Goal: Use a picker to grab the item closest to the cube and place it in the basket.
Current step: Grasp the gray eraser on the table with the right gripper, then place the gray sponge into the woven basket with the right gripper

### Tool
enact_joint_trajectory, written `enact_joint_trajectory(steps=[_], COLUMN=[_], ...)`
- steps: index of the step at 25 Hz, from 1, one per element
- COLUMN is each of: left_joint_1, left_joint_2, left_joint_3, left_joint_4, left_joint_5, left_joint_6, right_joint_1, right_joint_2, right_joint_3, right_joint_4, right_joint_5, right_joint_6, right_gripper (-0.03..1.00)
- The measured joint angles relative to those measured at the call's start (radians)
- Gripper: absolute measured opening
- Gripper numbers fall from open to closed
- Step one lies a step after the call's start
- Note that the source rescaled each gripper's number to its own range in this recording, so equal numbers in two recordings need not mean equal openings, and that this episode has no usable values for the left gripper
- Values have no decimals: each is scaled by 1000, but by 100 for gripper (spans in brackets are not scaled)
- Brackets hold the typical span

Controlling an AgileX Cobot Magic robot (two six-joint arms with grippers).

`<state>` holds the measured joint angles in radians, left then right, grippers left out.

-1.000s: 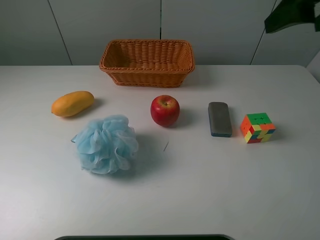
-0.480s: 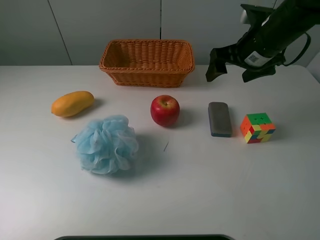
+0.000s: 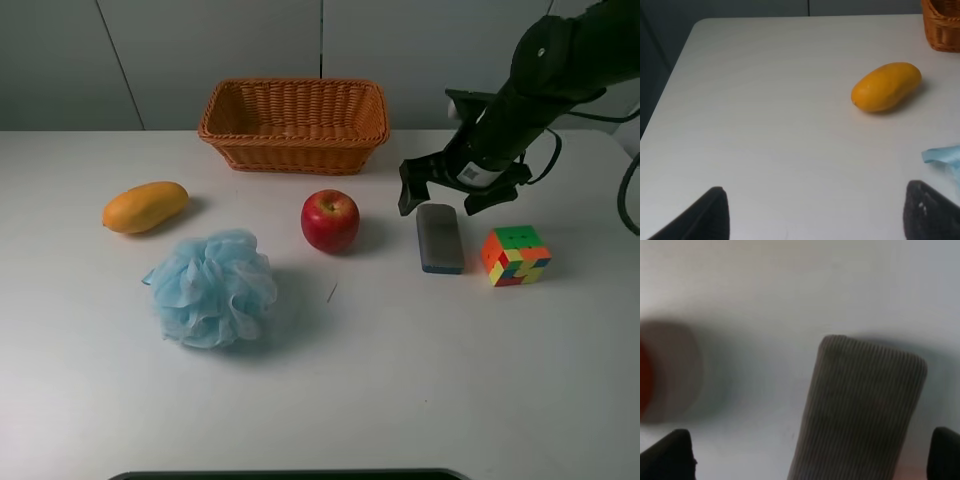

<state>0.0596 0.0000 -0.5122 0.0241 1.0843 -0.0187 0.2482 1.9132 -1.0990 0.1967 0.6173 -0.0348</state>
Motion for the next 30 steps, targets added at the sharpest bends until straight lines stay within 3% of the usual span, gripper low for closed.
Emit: enact_joint_trajectory(steps=[8,22,23,24,26,28,30], left_joint_1=[0,0,0,0,0,0,0], left_joint_2=[0,0,0,0,0,0,0], left_joint_3=[0,0,0,0,0,0,0], left_joint_4=[0,0,0,0,0,0,0], left_joint_5=[0,0,0,0,0,0,0], left_joint_6=[0,0,0,0,0,0,0], right_joint_1=[0,0,0,0,0,0,0], right_joint_2=[64,122,122,122,122,122,122], right_joint_3=[0,-2,-2,-2,-2,-2,-2], right_joint_4=[-48,-37,-37,-34,-31,-29,-29], right_joint_5=[-4,-8,-8,-8,-8,-8,-10], right_joint_6=[35,35,35,35,35,22,12], right_gripper=[100,100,91,70,0,7,7])
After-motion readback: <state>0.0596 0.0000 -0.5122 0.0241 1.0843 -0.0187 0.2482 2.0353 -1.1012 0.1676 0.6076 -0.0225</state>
